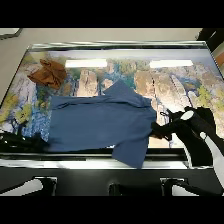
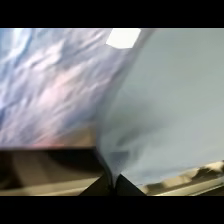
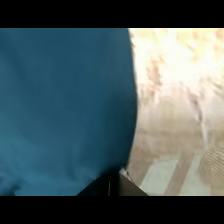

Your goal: Fold the shirts.

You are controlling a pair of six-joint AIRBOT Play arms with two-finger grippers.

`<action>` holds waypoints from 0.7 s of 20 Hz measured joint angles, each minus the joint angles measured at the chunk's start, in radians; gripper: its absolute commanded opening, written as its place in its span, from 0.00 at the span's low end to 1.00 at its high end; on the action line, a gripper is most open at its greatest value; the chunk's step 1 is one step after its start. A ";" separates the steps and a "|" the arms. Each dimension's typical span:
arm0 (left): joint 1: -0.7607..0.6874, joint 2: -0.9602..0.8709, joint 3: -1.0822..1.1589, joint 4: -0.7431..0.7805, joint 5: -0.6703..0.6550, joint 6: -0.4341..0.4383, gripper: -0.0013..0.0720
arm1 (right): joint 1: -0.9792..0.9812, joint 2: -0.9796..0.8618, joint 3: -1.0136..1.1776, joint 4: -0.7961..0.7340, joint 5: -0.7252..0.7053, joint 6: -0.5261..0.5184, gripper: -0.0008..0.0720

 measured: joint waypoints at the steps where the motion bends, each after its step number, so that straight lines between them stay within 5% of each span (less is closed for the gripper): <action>1: -0.002 0.021 0.048 -0.046 -0.008 0.005 0.05 | -0.001 0.016 0.042 -0.021 -0.013 -0.006 0.05; 7: -0.024 0.229 0.552 -0.451 0.101 0.004 0.05 | 0.008 0.240 0.617 -0.114 -0.041 -0.079 0.05; 14: -0.028 0.478 1.152 -0.357 0.332 -0.085 0.05 | 0.005 0.492 1.141 -0.351 -0.125 -0.067 0.05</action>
